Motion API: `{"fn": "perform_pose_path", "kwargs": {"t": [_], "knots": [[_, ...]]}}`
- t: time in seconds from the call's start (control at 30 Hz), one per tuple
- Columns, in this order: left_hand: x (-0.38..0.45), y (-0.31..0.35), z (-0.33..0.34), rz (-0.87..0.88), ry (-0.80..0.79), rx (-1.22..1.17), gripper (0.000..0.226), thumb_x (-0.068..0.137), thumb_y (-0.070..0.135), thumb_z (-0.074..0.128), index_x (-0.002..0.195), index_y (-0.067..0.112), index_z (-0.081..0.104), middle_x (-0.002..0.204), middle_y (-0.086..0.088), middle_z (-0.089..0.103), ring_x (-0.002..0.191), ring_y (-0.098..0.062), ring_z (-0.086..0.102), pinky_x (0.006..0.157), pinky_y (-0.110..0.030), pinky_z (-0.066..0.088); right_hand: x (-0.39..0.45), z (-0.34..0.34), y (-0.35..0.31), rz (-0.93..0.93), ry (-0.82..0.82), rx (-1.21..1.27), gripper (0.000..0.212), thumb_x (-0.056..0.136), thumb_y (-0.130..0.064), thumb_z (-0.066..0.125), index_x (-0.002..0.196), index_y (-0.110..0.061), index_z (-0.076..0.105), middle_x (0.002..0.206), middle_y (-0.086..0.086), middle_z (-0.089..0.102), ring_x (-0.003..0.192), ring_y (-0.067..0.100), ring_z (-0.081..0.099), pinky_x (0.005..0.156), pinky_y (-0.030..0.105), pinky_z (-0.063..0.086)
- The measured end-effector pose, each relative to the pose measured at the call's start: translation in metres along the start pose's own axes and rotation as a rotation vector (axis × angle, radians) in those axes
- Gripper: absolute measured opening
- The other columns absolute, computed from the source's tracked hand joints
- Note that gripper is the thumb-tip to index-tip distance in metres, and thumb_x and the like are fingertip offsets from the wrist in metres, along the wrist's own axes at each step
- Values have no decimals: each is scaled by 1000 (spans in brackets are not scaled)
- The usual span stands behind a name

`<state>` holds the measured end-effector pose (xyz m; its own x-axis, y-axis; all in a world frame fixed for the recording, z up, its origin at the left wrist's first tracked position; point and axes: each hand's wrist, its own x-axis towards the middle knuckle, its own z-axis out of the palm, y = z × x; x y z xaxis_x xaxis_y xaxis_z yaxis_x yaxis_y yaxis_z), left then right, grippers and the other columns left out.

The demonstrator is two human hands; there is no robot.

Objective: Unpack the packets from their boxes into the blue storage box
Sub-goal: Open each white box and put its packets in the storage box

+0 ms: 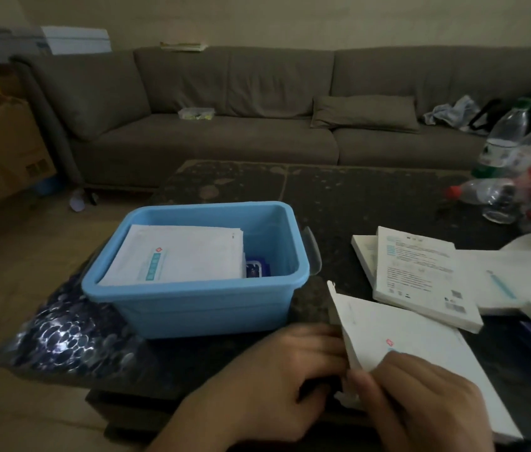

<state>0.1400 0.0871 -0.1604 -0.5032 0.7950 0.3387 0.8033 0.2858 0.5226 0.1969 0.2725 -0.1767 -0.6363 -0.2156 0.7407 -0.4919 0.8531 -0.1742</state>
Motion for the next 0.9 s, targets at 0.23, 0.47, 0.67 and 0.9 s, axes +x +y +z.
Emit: {"fn": "perform_pose_path", "kwargs": {"t": [0.23,0.47,0.67,0.9], "knots": [[5,-9,37,195,8,370,30,81,23,67,111,21,69,126,4,66,128,-18,49,107,-37,37,1,-8,-1,52,22,33,52,92,-46,49,48,-22,60,51,-12,56,44,2,50,57,17,39],[-11,-5,14,322,477,490,15,95,18,60,99,20,75,110,3,73,103,-18,67,76,-35,46,3,-21,2,154,79,110,47,87,-36,53,45,-17,60,49,-10,56,43,0,50,48,19,38],[-22,-11,5,365,715,470,12,97,21,45,97,18,57,106,1,65,95,-18,64,81,-43,46,4,-27,1,198,49,131,47,87,-37,51,46,-18,58,48,-10,53,46,0,46,49,18,36],[-20,-7,-23,345,1162,141,22,102,19,38,84,14,51,84,-8,56,77,-27,56,71,-44,45,7,-15,0,56,-203,21,62,95,-56,32,44,-27,51,48,-17,48,45,-2,47,58,20,38]]}}
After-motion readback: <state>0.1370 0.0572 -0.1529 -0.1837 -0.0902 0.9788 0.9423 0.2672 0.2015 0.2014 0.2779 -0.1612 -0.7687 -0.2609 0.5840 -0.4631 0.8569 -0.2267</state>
